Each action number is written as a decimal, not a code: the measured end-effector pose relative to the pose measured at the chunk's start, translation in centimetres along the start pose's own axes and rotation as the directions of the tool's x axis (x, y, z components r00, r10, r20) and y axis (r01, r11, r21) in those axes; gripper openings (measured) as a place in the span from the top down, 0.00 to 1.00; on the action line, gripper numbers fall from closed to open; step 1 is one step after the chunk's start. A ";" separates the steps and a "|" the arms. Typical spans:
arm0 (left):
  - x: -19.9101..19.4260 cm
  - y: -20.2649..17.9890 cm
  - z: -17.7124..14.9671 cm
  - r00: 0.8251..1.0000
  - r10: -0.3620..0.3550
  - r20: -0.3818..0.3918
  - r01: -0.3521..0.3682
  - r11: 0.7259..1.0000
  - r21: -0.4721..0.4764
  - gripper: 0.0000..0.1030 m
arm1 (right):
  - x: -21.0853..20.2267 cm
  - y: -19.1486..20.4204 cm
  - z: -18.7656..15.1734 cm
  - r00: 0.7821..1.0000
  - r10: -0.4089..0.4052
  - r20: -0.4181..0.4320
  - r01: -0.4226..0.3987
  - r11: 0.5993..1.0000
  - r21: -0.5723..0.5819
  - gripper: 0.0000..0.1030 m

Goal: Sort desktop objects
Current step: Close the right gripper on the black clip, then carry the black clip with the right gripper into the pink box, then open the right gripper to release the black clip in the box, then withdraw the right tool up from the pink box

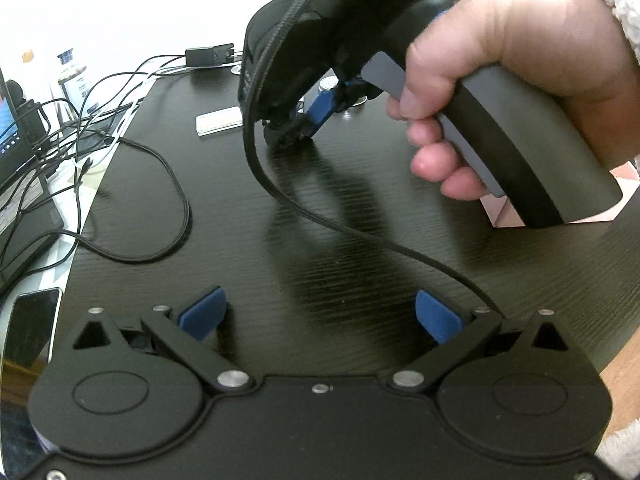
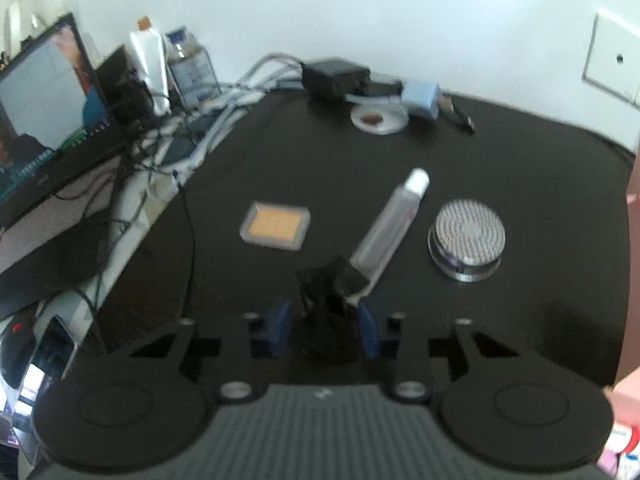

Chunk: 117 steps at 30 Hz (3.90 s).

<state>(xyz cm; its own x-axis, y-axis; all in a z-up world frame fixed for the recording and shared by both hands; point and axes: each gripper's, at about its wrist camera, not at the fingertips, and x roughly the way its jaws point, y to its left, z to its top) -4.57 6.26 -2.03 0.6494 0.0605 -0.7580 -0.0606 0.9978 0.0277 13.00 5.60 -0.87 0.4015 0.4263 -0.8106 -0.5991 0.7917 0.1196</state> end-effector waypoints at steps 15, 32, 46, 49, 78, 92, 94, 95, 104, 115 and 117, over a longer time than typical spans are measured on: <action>-0.1 -0.1 0.1 1.000 0.002 0.000 -0.002 1.000 0.000 0.00 | -3.6 -1.1 -0.9 0.994 0.099 0.052 -0.101 0.994 0.037 0.77; 0.2 0.1 0.2 1.000 0.014 -0.008 -0.014 1.000 -0.017 0.00 | -16.0 -5.5 -6.7 0.970 0.030 0.243 -0.037 0.999 0.025 0.77; 0.3 -0.3 0.4 0.999 0.046 -0.015 -0.047 0.998 -0.052 0.00 | -17.0 -16.1 -13.6 0.979 -0.199 0.043 0.177 0.937 0.302 0.77; 0.3 -0.3 0.4 0.999 0.050 -0.016 -0.051 0.997 -0.057 0.00 | -16.4 -16.2 -13.7 0.979 -0.199 0.037 0.180 0.940 0.290 0.77; 0.5 -0.4 0.8 0.997 0.064 -0.040 -0.067 0.995 -0.075 0.00 | -15.8 -15.5 -11.3 0.955 -0.291 0.057 0.269 0.932 0.244 0.21; 0.4 -0.4 0.8 0.997 0.065 -0.038 -0.068 0.995 -0.076 0.00 | -19.1 -13.2 -8.5 0.936 -0.334 0.110 0.296 0.918 0.266 0.06; 0.4 -0.4 0.7 0.997 0.065 -0.037 -0.068 0.995 -0.076 0.00 | -19.3 -13.1 -8.3 0.934 -0.344 0.095 0.306 0.909 0.283 0.06; 0.4 -0.4 0.7 0.997 0.065 -0.036 -0.068 0.995 -0.076 0.00 | -19.4 -13.0 -8.2 0.934 -0.344 0.092 0.305 0.907 0.290 0.06; 0.4 -0.4 0.7 0.997 0.064 -0.035 -0.067 0.995 -0.075 0.00 | -19.7 -12.7 -7.7 0.941 -0.327 0.090 0.287 0.908 0.304 0.05; 0.3 -0.4 0.7 0.997 0.064 -0.034 -0.066 0.995 -0.076 0.00 | -19.4 -12.8 -7.7 0.947 -0.312 0.074 0.273 0.907 0.321 0.05; 0.3 -0.4 0.7 0.997 0.064 -0.034 -0.066 0.995 -0.075 0.00 | -19.4 -12.8 -7.7 0.949 -0.309 0.071 0.271 0.907 0.321 0.05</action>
<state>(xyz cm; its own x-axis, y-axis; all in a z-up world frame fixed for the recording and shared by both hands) -3.82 5.91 -1.85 0.6177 0.1229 -0.7767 -0.1604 0.9866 0.0285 7.52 -16.16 8.85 0.6148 0.1908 -0.7652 -0.2120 0.9746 0.0728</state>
